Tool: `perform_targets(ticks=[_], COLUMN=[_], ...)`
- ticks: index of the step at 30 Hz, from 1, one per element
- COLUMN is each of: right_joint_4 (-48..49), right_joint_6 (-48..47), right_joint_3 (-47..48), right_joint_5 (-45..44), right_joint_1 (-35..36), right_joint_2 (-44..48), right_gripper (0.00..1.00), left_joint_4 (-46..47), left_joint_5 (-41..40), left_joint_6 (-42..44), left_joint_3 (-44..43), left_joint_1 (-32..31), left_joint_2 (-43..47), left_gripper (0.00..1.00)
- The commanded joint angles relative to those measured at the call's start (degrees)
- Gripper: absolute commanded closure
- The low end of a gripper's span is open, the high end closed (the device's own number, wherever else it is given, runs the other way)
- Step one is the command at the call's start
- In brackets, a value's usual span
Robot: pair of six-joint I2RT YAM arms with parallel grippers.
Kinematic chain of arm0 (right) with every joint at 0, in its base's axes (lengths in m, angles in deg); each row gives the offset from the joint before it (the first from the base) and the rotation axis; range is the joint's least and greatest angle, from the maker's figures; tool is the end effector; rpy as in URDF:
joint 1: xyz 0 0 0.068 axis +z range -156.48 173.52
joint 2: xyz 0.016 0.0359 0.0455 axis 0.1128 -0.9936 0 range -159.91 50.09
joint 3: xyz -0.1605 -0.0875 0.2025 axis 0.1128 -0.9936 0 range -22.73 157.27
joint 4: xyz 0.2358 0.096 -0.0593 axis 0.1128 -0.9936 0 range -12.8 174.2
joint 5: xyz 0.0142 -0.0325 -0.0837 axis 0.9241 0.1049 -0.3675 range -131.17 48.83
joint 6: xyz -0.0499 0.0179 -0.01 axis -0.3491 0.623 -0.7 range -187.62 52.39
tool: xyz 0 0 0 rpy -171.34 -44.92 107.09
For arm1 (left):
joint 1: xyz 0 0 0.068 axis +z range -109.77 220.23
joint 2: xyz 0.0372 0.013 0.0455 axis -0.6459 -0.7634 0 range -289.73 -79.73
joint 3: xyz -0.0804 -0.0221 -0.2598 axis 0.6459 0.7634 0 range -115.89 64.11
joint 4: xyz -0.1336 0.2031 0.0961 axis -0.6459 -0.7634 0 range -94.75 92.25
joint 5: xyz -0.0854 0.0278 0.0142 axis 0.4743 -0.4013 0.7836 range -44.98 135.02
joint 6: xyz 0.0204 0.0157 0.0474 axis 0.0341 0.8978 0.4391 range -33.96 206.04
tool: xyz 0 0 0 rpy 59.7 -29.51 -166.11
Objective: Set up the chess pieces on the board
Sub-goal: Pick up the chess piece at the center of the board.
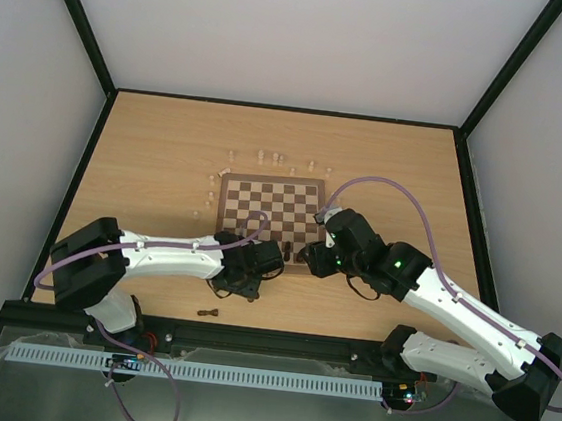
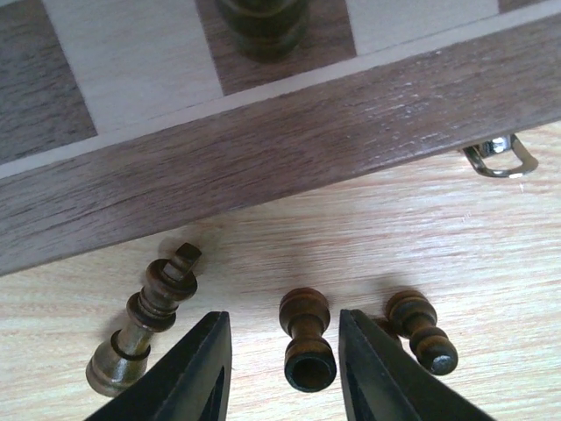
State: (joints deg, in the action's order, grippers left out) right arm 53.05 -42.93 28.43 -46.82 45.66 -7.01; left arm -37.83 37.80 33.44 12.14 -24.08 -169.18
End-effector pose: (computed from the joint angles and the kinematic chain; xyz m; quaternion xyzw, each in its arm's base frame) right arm 0.1340 0.1665 0.3034 -0.1909 0.8739 0.2419 0.3760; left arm 0.1219 -0.2432 0.1693 0.0945 0.9877 -0.0594 0.1099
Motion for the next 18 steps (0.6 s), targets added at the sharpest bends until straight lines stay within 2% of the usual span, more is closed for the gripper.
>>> perform_targets(ticks=[1, 6, 11, 18], right_joint_4=[-0.43, -0.48, -0.41, -0.49], right_joint_6=[-0.17, -0.17, -0.17, -0.17], right_joint_3=[-0.62, -0.58, -0.65, -0.69], right_joint_5=[0.16, 0.23, 0.1, 0.12], right_joint_1=[-0.19, -0.14, -0.15, -0.18], right_joint_2=[0.06, -0.07, -0.03, 0.15], right_gripper=[0.52, 0.52, 0.52, 0.52], left_joint_4=[0.49, 0.9, 0.6, -6.11], left_joint_5=[1.29, 1.92, 2.26, -1.31], left_joint_6=[0.03, 0.11, 0.26, 1.25], left_joint_3=[1.13, 1.47, 1.24, -3.36], left_joint_1=[-0.13, -0.31, -0.56, 0.09], left_joint_2=[-0.45, -0.85, -1.18, 1.15], left_gripper=[0.66, 0.75, 0.89, 0.9])
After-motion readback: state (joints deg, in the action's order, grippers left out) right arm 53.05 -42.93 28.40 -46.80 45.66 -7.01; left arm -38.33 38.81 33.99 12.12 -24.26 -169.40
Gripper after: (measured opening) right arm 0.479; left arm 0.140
